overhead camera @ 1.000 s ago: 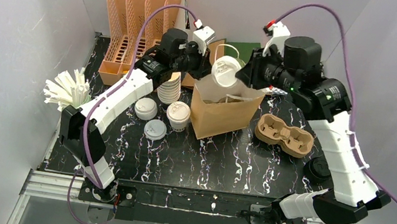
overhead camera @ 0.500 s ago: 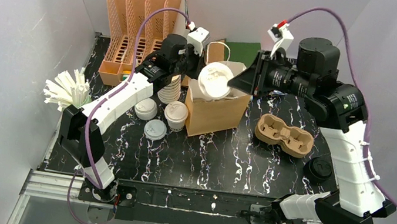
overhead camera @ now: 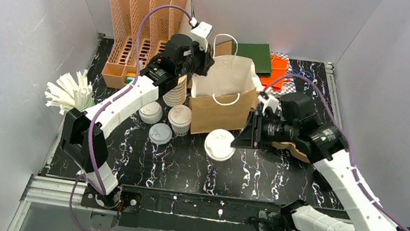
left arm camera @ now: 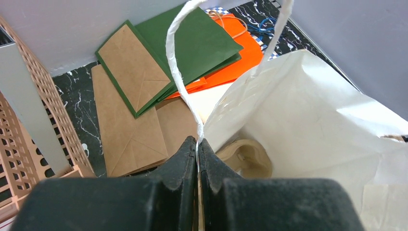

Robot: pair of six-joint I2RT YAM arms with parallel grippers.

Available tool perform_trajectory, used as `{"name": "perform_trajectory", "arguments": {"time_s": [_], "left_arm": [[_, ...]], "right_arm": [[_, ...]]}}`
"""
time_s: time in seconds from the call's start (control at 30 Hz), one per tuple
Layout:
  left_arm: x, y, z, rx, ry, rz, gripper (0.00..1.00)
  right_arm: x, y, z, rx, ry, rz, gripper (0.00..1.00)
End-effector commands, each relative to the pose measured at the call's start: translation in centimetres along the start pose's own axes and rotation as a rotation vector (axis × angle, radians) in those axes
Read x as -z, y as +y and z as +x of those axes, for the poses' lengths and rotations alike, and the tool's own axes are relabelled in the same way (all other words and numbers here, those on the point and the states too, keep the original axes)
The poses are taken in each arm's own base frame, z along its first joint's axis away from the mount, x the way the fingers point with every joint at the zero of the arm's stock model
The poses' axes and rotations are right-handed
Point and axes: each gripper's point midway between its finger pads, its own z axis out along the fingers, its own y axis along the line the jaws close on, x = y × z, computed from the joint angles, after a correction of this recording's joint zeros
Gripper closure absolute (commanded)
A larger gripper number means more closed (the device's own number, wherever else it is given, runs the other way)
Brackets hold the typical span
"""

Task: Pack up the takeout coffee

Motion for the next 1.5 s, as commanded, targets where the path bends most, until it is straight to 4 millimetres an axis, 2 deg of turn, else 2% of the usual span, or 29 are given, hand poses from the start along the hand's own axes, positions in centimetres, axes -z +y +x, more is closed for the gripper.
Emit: {"name": "perform_trajectory", "arguments": {"time_s": [0.0,0.03,0.17,0.23,0.47,0.5,0.53,0.57,0.7,0.87,0.9,0.97,1.07,1.3,1.47], "left_arm": [[0.8,0.2,-4.0,0.007,-0.122,-0.035,0.98],[0.8,0.2,-4.0,0.007,-0.123,-0.038,0.98],[0.5,-0.2,-3.6,0.024,-0.113,-0.018,0.97],[0.3,-0.5,-3.3,0.035,-0.111,-0.007,0.98],[0.0,-1.3,-3.0,0.02,-0.104,0.016,0.98],[-0.1,-1.4,-3.1,0.019,-0.104,0.02,0.98],[-0.1,-1.5,-3.2,0.019,-0.105,0.022,0.98],[-0.1,-1.6,-3.2,0.021,-0.104,0.026,0.98],[0.0,-1.9,-3.1,0.011,-0.096,0.032,0.97],[0.1,-1.9,-3.4,-0.003,-0.099,0.028,0.97],[0.1,-1.9,-3.5,-0.005,-0.099,0.028,0.97],[0.1,-1.8,-3.7,-0.01,-0.1,0.026,0.97],[0.2,-1.8,-3.9,-0.017,-0.101,0.021,0.97],[0.7,-1.6,-4.1,-0.023,-0.108,0.006,0.95],[0.9,-1.4,-4.0,-0.021,-0.11,-0.001,0.95]], "right_arm": [[-2.9,-3.1,0.5,0.068,-0.048,-0.009,0.99],[-3.7,-4.3,1.0,0.075,-0.046,0.0,0.99],[-6.5,-6.7,1.3,0.134,-0.082,-0.038,0.99],[-7.9,-8.0,2.1,0.133,-0.058,-0.04,0.99],[-9.9,-10.0,2.7,0.159,-0.021,-0.06,0.97],[-10.0,-10.3,2.6,0.152,-0.024,-0.046,0.88],[-10.0,-10.8,2.6,0.144,-0.029,-0.022,0.75],[-10.0,-11.4,2.7,0.133,-0.028,0.01,0.67],[-9.8,-13.3,2.8,0.119,-0.054,0.106,0.51],[-9.5,-14.3,2.9,0.107,-0.056,0.167,0.48],[-9.4,-14.5,2.9,0.106,-0.06,0.181,0.42],[-8.9,-14.8,2.7,0.104,-0.076,0.214,0.24],[-7.3,-14.5,1.6,0.122,-0.129,0.267,0.03],[-4.4,-15.0,-0.3,0.063,-0.222,0.421,0.02],[-2.5,-14.2,-2.7,0.028,-0.33,0.479,0.02]]}}
